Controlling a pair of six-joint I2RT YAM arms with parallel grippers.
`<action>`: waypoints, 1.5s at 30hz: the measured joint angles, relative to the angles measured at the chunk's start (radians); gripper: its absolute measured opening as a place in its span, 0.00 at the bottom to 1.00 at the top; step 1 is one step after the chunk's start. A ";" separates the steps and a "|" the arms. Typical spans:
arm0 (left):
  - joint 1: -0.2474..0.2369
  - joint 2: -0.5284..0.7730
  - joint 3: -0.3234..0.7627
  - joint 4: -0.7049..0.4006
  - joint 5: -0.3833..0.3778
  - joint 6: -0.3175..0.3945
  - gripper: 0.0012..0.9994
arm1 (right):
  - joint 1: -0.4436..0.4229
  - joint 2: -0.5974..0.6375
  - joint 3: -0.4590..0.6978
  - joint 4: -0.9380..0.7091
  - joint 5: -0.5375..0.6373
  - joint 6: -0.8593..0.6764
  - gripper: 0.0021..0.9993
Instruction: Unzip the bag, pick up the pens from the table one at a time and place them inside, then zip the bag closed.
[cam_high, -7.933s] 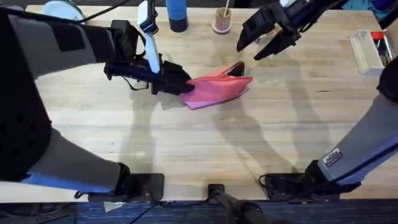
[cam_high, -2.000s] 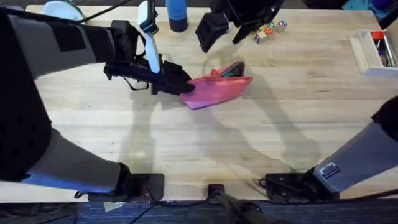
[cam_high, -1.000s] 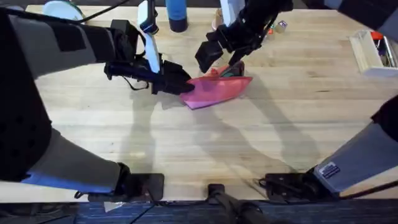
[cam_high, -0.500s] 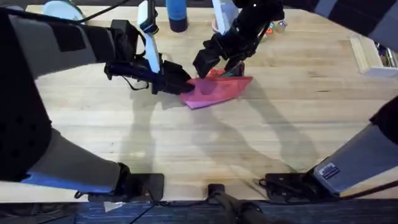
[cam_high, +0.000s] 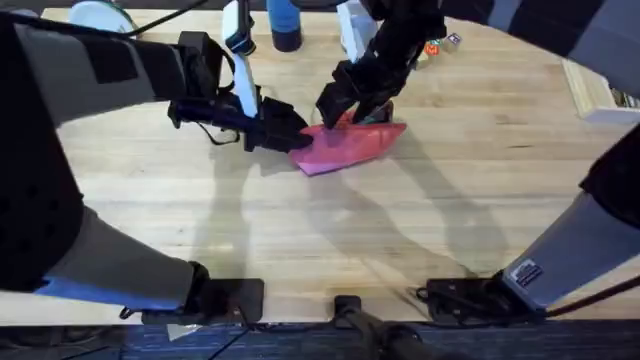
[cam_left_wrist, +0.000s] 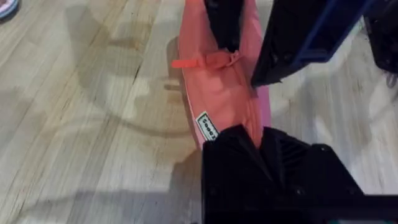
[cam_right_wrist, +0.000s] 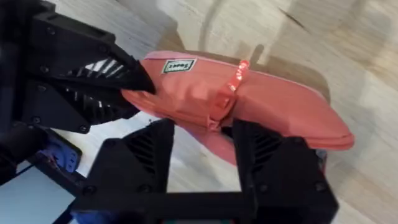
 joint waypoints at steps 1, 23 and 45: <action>0.000 0.000 0.000 0.000 0.000 0.000 0.04 | 0.001 0.000 0.000 0.000 -0.003 0.001 0.53; 0.000 0.000 0.000 0.001 0.000 0.000 0.04 | 0.006 0.000 0.000 0.005 -0.010 0.003 0.30; 0.000 0.000 0.000 0.006 -0.006 0.000 0.04 | -0.019 0.039 0.000 0.025 -0.047 0.183 0.34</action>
